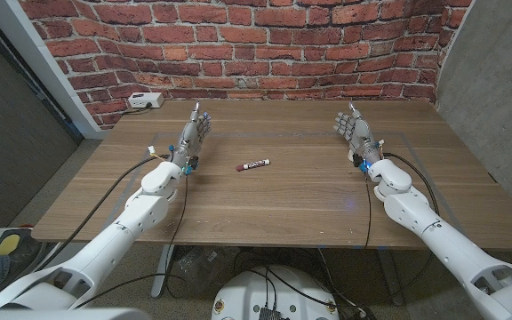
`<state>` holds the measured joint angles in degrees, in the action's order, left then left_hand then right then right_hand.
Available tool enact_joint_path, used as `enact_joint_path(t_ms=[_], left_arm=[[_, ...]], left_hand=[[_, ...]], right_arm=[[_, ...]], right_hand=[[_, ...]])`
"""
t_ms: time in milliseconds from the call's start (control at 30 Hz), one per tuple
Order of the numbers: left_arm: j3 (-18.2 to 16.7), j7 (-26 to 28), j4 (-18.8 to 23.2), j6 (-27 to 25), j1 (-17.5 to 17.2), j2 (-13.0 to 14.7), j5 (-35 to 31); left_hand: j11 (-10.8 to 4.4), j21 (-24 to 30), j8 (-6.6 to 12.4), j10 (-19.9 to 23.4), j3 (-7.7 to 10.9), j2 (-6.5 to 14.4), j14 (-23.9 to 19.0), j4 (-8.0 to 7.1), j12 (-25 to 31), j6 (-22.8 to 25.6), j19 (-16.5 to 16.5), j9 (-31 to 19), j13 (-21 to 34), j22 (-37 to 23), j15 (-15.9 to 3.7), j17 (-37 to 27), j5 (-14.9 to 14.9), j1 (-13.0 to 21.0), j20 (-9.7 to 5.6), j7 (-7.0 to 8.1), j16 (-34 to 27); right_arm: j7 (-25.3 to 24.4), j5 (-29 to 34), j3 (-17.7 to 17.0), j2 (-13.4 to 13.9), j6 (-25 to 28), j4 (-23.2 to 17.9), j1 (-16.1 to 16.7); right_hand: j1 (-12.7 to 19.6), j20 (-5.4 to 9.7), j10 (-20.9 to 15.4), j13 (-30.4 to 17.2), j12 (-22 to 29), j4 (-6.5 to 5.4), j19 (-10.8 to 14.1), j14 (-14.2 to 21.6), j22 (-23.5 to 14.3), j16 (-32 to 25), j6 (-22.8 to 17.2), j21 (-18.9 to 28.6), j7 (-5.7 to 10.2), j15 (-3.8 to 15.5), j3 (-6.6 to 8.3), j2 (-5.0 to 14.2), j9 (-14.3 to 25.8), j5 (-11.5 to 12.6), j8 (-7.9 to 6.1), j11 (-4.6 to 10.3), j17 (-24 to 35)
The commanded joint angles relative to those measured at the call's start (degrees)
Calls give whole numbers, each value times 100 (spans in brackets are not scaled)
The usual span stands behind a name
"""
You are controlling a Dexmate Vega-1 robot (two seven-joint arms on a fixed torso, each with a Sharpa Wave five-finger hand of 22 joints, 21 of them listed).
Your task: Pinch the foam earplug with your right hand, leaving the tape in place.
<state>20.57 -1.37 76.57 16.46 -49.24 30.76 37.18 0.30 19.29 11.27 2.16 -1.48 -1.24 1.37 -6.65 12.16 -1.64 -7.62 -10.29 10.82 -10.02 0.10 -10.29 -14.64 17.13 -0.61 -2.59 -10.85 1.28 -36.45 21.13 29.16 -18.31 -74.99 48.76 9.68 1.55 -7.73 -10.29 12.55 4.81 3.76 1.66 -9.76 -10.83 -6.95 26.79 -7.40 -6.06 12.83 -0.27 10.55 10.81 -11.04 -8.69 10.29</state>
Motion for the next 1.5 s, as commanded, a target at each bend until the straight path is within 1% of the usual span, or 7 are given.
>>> enact_joint_path(t_ms=[33, 167, 367, 600, 833, 1300, 1500], left_arm=[[-60, -57, 239, -50, -144, 158, 36], [-73, -63, 367, -83, -234, 200, 76], [-52, -36, 516, -143, -284, 287, 10], [-90, 140, 861, -188, -393, 404, -97], [-109, 357, 1122, -299, -493, 495, -218], [9, 400, 1243, -365, -443, 464, -362], [19, 281, 969, -121, -394, 280, -277]], left_hand=[[-18, 26, 38, 47, -3, 3, 34, -43, 32, 29, -43, -21, 11, -30, 1, -13, -20, 39, 15, -52, -39], [-19, 26, 44, 85, -3, 18, 5, -38, 42, 55, -17, -21, 11, -30, 5, -13, -20, 51, 21, -52, -44], [20, 32, 56, 150, 1, 47, -71, -28, 58, 107, 49, -22, 11, -30, 20, -13, -17, 77, 29, -59, -60], [30, 58, 80, 285, 14, 104, -208, -6, 92, 213, 206, -24, 12, -29, 44, -12, -10, 135, 54, -58, -85], [41, 71, 114, 440, 19, 157, -366, 18, 123, 377, 358, -26, 13, -27, 60, -12, 6, 197, 89, -80, -104], [67, 57, 140, 601, 8, 185, -545, 42, 147, 548, 462, -28, 14, -23, 53, -13, 28, 252, 44, -115, -123], [59, 70, 156, 729, -5, 195, -663, 55, 170, 660, 595, -29, 15, -20, 35, -14, 41, 282, 58, -111, -136]], right_arm=[[-184, 186, -16, 47, -195, -238, 171], [-311, 287, -63, 140, -252, -447, 295], [-388, 314, -168, 273, -334, -705, 500], [-451, 276, -403, 627, -333, -1246, 945], [-339, 93, -656, 881, -431, -1519, 1369], [-374, -62, -1190, 1122, -775, -1978, 2175], [-276, -100, -1312, 1144, -925, -2095, 2404]], right_hand=[[57, 6, -16, -26, 28, 11, 59, 10, -24, -42, -30, 24, -106, -50, 26, -13, 10, 36, -28, -54, 19], [66, 10, -36, -26, 33, 19, 79, 30, -25, -45, -29, 19, -85, -52, 27, -11, 10, 35, -26, -46, 18], [123, 17, -141, -27, 54, 63, 181, 143, -27, -50, -383, -20, 33, -14, 38, 14, 29, 29, -148, -25, 14], [158, 32, -198, -28, 67, 86, 239, 187, -28, -49, -332, -35, 85, -8, 46, 28, 35, 25, -112, 13, 13], [224, 48, -322, -30, 102, 124, 311, 266, -28, -57, -378, -52, 101, 48, 72, 64, 39, 21, -116, 54, 11], [307, 67, -462, -33, 135, 177, 459, 398, -30, -70, -519, -60, 129, 92, 93, 84, 44, 7, -145, 79, 8], [337, 78, -511, -34, 141, 197, 519, 449, -31, -68, -685, -72, 153, 112, 98, 88, 50, -2, -196, 79, 8]])
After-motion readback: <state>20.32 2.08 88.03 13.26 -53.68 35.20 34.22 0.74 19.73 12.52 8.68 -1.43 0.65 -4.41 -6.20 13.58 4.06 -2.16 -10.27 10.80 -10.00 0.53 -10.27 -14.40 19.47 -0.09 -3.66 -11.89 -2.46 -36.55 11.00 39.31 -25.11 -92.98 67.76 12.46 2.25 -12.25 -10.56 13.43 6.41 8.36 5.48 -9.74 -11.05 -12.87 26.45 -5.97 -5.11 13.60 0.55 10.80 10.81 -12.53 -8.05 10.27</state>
